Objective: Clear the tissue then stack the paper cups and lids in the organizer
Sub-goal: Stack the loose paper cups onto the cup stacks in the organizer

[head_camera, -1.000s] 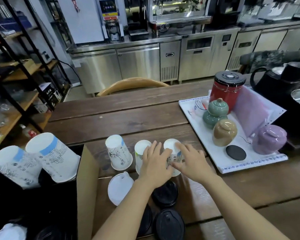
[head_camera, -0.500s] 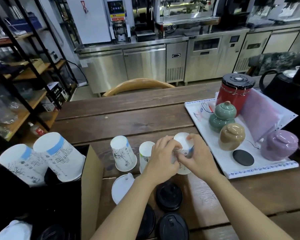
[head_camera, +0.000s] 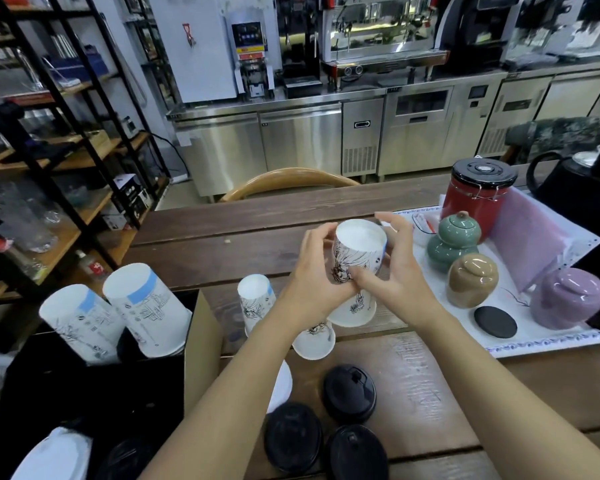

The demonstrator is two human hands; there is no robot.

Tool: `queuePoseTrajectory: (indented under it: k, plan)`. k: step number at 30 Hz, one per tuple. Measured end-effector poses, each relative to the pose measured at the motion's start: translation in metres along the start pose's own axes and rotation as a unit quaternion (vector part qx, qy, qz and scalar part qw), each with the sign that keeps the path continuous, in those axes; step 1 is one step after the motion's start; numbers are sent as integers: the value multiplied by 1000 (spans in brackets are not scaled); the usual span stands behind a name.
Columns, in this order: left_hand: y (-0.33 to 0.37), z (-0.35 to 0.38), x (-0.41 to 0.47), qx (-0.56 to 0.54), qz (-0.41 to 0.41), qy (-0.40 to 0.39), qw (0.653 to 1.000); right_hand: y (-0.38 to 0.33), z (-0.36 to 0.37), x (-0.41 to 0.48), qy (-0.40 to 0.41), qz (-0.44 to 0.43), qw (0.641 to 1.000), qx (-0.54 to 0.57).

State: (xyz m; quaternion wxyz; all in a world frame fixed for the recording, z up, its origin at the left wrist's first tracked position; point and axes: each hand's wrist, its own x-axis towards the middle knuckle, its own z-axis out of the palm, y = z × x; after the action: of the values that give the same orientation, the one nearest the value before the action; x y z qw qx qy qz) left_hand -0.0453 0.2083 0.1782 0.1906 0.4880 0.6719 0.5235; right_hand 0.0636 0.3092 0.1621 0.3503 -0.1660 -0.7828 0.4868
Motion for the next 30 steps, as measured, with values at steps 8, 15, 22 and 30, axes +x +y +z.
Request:
queuePoseTrajectory:
  k: [8,15,22,30]
  plan:
    - [-24,-27,-2,26,11,48,998,-7,41,17,16,76,997,26]
    - [-65,-32,3,24,-49,29,998,8,59,26,-13,133,991,7]
    - [-110,-24,-3,78,-118,-23,990,48,78,20,-78,201,976,-43]
    - [-151,-13,-14,120,-201,-121,965,96,90,-7,-155,288,942,-80]
